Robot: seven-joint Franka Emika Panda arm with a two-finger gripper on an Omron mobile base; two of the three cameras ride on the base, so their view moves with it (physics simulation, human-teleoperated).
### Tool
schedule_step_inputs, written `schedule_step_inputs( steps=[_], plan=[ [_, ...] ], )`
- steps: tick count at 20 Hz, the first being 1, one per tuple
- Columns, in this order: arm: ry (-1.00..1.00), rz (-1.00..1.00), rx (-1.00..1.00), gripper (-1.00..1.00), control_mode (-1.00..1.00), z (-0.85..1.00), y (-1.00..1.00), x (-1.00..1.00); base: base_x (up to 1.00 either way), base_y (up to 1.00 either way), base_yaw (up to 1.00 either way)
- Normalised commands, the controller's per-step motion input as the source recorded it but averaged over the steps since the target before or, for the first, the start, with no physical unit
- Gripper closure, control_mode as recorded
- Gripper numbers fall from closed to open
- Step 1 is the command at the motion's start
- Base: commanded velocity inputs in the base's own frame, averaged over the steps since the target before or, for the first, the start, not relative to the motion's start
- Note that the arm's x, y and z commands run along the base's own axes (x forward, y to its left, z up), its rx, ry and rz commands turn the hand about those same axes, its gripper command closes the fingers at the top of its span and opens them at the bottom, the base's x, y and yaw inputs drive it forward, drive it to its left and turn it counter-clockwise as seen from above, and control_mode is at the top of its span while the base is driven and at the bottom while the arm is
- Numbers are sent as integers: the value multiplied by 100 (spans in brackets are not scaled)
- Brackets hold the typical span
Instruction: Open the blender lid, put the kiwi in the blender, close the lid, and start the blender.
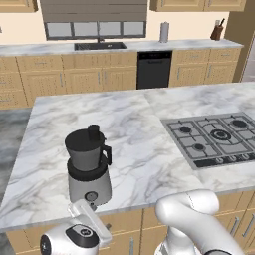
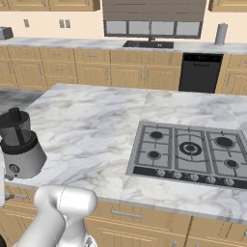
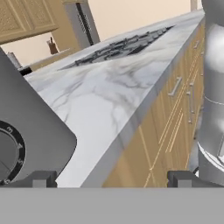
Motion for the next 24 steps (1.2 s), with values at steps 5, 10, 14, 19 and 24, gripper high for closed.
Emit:
schedule_step_inputs(
  steps=[5, 10, 14, 19, 24],
  plan=[
    [-13, 2, 0, -100, -100, -4, 0, 29, 0, 0, 0],
    [-5, 2, 0, -100, -100, -15, 1, 36, 0, 0, 0],
    [0, 3, -2, -100, -100, -46, 13, 26, 0, 0, 0],
    [-1, 5, 0, -100, -100, -43, 25, 30, 0, 0, 0],
    [0, 9, 0, -100, -100, -57, 43, 31, 0, 0, 0]
  ],
)
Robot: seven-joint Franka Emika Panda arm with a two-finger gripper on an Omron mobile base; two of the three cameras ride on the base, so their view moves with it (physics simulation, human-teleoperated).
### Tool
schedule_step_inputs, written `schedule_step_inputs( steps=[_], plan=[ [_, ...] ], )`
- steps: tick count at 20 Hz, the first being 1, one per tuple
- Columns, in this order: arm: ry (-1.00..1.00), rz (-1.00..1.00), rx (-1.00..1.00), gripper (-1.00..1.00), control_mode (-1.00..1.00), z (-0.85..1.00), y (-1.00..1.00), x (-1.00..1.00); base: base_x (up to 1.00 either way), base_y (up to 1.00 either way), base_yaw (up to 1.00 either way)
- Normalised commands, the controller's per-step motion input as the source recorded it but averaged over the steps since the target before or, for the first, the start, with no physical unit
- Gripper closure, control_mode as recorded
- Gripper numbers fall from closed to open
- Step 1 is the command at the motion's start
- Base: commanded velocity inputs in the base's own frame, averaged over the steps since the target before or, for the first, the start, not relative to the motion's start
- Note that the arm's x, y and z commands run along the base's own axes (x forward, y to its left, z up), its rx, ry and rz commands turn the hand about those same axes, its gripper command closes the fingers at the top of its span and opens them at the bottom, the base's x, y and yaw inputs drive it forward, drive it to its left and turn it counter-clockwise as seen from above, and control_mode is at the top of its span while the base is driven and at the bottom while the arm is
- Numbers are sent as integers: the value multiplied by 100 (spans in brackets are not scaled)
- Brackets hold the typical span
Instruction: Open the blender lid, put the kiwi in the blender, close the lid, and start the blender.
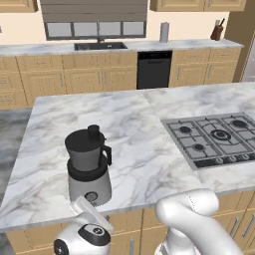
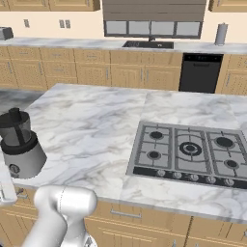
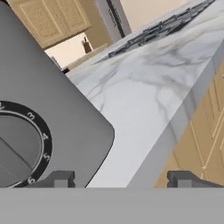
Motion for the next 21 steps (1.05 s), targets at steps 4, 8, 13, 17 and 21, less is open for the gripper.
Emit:
schedule_step_inputs(
  steps=[4, 8, 13, 17, 21],
  plan=[
    [-3, 6, 0, -100, -100, -17, 24, 6, 0, 0, 0],
    [-15, 0, 0, -100, -100, 53, 0, -66, 0, 0, 0],
    [-19, 0, -1, -100, -100, 79, -4, -69, 0, 0, 0],
    [-15, 0, -3, -100, -100, 92, -14, -56, 0, 0, 0],
    [-11, 0, -5, -100, -100, 89, -13, -37, 0, 0, 0]
  ],
)
